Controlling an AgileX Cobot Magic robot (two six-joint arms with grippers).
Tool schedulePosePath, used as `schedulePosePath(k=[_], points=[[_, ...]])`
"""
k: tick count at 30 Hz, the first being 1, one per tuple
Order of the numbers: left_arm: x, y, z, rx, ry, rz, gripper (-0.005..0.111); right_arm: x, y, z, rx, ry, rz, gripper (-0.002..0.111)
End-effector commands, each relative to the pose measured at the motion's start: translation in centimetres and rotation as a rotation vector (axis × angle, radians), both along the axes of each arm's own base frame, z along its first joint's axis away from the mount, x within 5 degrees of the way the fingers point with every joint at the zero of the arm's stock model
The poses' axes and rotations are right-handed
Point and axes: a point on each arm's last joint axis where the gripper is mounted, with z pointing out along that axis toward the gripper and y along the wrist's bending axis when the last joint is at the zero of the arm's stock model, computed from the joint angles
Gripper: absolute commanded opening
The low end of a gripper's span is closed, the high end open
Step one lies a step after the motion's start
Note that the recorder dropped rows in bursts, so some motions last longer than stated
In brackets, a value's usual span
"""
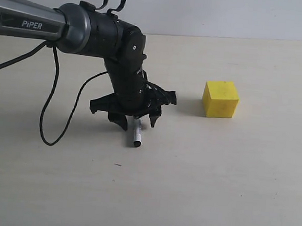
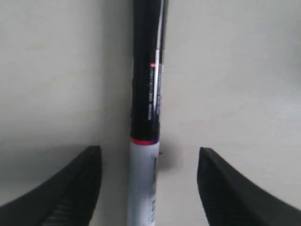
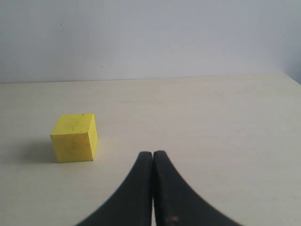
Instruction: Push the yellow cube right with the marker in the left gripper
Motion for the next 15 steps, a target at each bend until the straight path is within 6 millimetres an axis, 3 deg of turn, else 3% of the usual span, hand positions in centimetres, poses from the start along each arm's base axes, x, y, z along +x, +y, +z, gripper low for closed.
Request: schedulePosePath(k=[1,4,6,7,8,12,15], points=[[1.2,1.5,4.2,-0.057,-0.080,-0.019,0.059,0.0,0.0,-0.1,-0.005,-0.006,-0.004,0.000],[1.4,2.7,7.5,-0.074,-0.156,-0.114,0.056,0.0,0.0,-0.1,-0.005,-0.006,-0.004,0.000],[0.9,3.7,10.5,-0.069,-0.202,-0.213,0.034,0.0,0.0,-0.1,-0.005,-0.006,-0.004,0.000],[0.3,4.1,11.8,-0.058,-0.208,-0.268,0.013,0.0,0.0,-0.1,-0.005,-0.006,-0.004,0.000],[-0.1,4.3,12.4,-0.053,-0.204,-0.287,0.001,0.0,0.0,-0.1,-0.005,-0.006,-0.004,0.000],[-2.5,5.7,14.8,-0.139,-0.413,-0.303,0.000,0.0,0.0,-0.1,-0.005,-0.006,-0.004,0.000],[-6.0,8.6,15.3,-0.239,-0.672,-0.260,0.000,0.0,0.0,-0.1,-0.005,-0.006,-0.004,0.000]])
